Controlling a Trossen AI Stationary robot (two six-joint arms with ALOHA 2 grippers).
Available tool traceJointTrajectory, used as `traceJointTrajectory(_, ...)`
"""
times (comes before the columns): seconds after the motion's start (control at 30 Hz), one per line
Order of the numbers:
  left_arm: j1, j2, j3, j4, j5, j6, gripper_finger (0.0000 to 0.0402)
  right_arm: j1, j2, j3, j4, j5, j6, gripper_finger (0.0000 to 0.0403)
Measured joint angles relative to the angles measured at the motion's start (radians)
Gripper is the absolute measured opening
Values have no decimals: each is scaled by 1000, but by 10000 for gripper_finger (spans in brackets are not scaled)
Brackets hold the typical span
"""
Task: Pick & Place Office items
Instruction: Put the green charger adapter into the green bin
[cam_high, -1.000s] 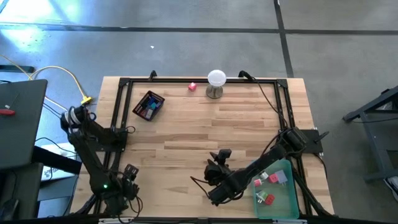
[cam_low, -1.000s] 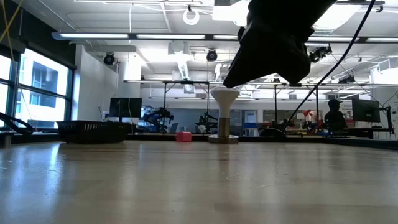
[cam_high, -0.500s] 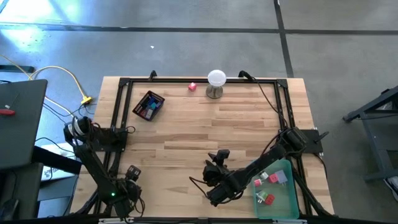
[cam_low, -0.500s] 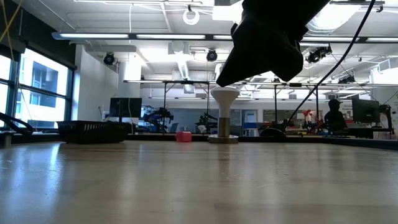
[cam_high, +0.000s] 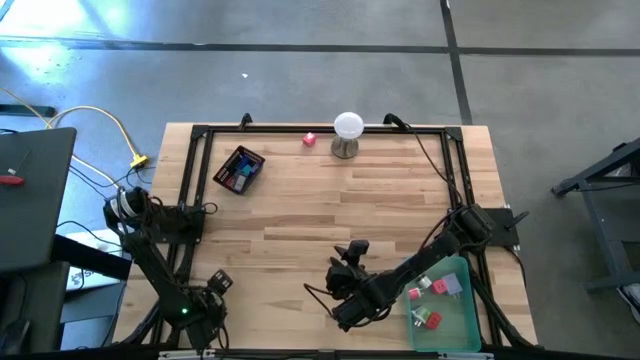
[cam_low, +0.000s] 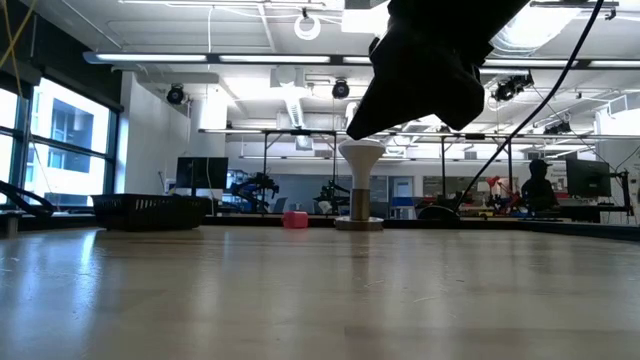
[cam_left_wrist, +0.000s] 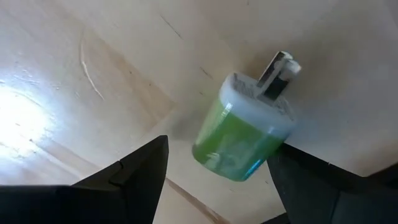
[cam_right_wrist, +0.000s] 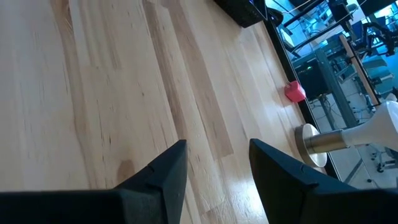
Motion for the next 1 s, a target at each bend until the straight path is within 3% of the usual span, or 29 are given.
traceJointTrajectory(0.23,25,4,-2,36,56,101,266,0,0,0,10,-27,0,159)
traceJointTrajectory(0.57,36,4,-2,70,69,96,257,-1,0,0,12,-45,0,159)
traceJointTrajectory(1.0,36,4,1,102,49,55,142,-7,0,0,12,-46,0,159)
